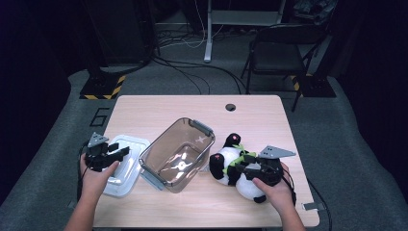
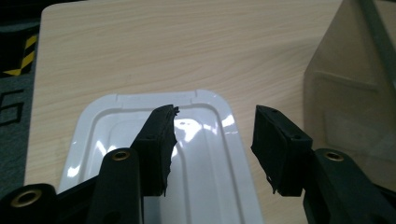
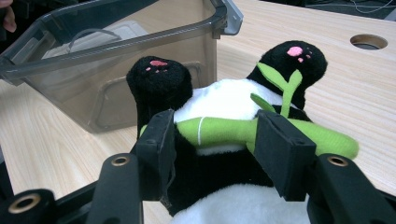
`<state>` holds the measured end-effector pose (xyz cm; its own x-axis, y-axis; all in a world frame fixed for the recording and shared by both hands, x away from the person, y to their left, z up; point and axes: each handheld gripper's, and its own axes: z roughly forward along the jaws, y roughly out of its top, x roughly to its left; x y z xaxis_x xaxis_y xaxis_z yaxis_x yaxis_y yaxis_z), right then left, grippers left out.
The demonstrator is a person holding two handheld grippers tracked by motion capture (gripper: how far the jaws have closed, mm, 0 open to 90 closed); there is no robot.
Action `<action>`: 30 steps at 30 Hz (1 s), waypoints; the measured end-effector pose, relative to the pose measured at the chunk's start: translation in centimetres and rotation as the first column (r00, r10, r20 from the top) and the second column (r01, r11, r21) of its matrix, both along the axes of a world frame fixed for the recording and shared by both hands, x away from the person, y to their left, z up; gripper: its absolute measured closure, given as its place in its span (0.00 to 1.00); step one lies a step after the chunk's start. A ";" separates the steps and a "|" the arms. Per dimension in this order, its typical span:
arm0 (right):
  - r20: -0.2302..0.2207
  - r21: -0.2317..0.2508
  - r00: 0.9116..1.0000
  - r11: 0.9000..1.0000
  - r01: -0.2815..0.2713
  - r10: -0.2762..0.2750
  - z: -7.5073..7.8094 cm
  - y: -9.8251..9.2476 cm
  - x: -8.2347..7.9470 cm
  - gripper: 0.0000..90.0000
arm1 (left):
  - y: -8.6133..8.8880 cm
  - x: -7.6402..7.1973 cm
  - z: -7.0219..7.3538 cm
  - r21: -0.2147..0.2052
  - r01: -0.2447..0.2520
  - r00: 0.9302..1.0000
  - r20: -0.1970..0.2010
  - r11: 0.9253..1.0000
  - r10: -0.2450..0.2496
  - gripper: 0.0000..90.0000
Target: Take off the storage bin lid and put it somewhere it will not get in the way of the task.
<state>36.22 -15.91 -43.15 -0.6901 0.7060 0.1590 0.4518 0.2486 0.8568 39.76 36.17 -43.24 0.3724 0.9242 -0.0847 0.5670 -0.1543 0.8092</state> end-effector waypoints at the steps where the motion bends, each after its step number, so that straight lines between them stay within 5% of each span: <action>1: 0.001 0.000 1.000 1.000 0.000 0.000 0.0 0.0 0.0 0.52 | -0.2 0.1 0.1 -0.009 0.009 1.000 -0.001 1.000 -0.009 0.53; 7: 0.002 -0.004 1.000 1.000 0.000 0.000 0.1 0.2 -0.1 0.52 | -1.1 0.2 0.7 -0.085 0.048 0.999 0.006 0.995 -0.048 0.50; 20: 0.003 -0.008 1.000 1.000 -0.015 0.015 0.1 0.7 0.0 0.52 | -3.3 0.1 0.7 -0.066 0.129 0.992 -0.004 0.989 -0.129 0.52; 30: 0.021 -0.002 0.999 0.999 -0.038 0.038 0.8 1.9 0.1 0.51 | -4.1 -1.3 0.5 -0.062 0.169 0.986 0.006 0.984 -0.169 0.52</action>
